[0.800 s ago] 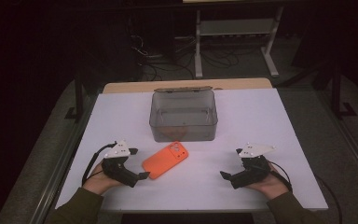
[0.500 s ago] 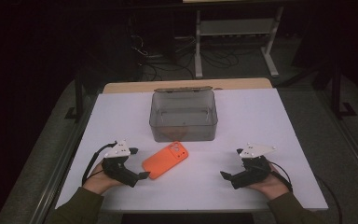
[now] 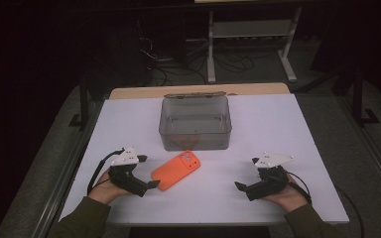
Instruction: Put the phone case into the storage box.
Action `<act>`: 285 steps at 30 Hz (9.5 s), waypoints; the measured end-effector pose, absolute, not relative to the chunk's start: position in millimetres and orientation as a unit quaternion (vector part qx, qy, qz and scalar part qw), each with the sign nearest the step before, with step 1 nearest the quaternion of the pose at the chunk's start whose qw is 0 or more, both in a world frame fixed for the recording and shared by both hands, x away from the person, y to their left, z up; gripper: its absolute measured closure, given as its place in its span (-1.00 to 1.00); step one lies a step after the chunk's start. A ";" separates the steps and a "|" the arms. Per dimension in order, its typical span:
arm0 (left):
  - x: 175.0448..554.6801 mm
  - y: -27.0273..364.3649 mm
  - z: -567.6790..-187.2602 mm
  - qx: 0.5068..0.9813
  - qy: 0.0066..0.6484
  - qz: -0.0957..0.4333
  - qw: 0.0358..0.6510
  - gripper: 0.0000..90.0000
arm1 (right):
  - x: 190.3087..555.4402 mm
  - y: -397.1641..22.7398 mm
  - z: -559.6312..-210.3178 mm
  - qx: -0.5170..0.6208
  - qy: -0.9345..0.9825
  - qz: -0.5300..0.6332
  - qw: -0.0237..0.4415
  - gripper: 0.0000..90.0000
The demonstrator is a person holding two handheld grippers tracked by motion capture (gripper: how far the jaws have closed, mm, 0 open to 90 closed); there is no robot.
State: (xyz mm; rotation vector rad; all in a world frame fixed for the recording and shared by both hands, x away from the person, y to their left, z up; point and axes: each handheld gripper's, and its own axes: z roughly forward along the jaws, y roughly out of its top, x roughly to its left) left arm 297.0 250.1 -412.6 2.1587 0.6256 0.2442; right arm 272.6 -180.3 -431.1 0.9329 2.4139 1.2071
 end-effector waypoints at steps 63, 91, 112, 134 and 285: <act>335.0 201.3 -389.4 0.874 0.206 0.089 0.432 -1.00 | 274.0 -181.8 -431.5 0.330 0.834 0.418 0.143 -1.00; 342.1 180.0 -396.0 0.884 0.204 0.082 0.413 -1.00 | 273.6 -181.5 -431.7 0.328 0.836 0.417 0.142 -1.00; 343.2 172.9 -410.5 0.912 0.210 0.074 0.345 -1.00 | 273.7 -181.3 -432.1 0.327 0.837 0.416 0.141 -1.00; 345.0 169.0 -421.4 0.928 0.227 0.061 0.289 -1.00 | 273.8 -181.6 -432.2 0.327 0.837 0.415 0.142 -1.00; 346.3 137.4 -366.9 0.940 0.130 0.039 0.312 -0.66 | 274.0 -182.8 -432.0 0.329 0.835 0.418 0.139 -1.00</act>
